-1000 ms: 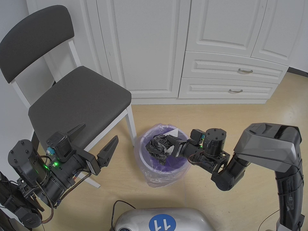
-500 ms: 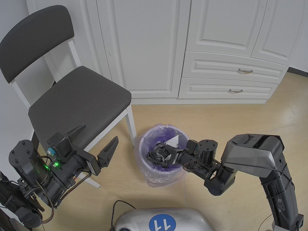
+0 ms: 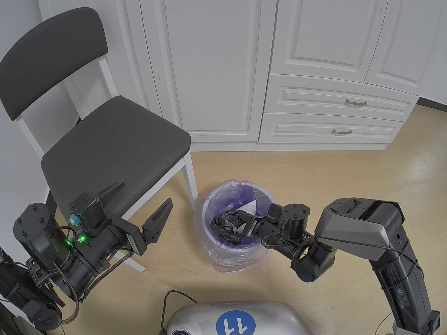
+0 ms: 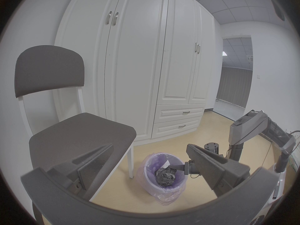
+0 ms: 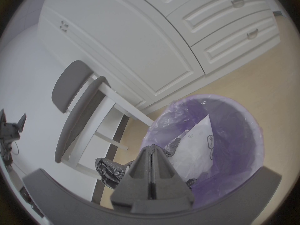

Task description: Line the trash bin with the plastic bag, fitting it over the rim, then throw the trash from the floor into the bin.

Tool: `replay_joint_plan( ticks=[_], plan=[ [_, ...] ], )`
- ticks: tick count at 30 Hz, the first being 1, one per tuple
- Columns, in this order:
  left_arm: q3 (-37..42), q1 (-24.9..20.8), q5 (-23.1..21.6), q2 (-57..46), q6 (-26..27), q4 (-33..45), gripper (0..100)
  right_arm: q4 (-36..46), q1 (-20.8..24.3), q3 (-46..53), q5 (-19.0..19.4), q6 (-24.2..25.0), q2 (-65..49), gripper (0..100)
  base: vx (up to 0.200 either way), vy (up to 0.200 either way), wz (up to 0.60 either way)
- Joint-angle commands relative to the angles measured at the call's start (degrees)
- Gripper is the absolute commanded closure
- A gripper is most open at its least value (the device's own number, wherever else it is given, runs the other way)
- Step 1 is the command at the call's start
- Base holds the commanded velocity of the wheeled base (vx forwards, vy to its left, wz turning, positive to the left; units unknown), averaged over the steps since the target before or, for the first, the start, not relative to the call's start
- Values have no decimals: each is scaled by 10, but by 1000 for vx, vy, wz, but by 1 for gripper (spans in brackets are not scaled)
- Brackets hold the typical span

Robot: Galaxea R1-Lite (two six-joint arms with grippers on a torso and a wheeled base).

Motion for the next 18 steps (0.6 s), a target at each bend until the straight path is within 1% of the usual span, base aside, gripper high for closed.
replay_joint_plan(
  ticks=[1,2,3,4,6,7,8,12,18],
  plan=[
    [0,0,0,6,1,0,0,40,-14,-47,-20,30,11,100,0,0,0],
    [0,0,0,6,0,0,0,41,-14,-48,-21,31,11,100,0,0,0],
    [0,0,1,8,0,0,0,73,-16,-72,-38,51,10,100,0,0,0],
    [0,0,1,9,1,0,0,87,-16,-84,-46,59,11,100,0,0,0],
    [0,0,1,10,1,0,0,117,-15,-105,-64,74,11,100,0,0,0],
    [0,0,1,10,1,0,0,119,-15,-107,-65,75,11,100,0,0,0],
    [0,0,1,10,1,0,0,144,-15,-124,-79,81,13,100,0,0,0],
    [0,0,1,10,1,0,0,168,-14,-140,-92,89,15,100,0,0,0],
    [0,0,1,15,0,0,0,168,-12,-148,-96,93,24,100,0,0,0]
  ],
)
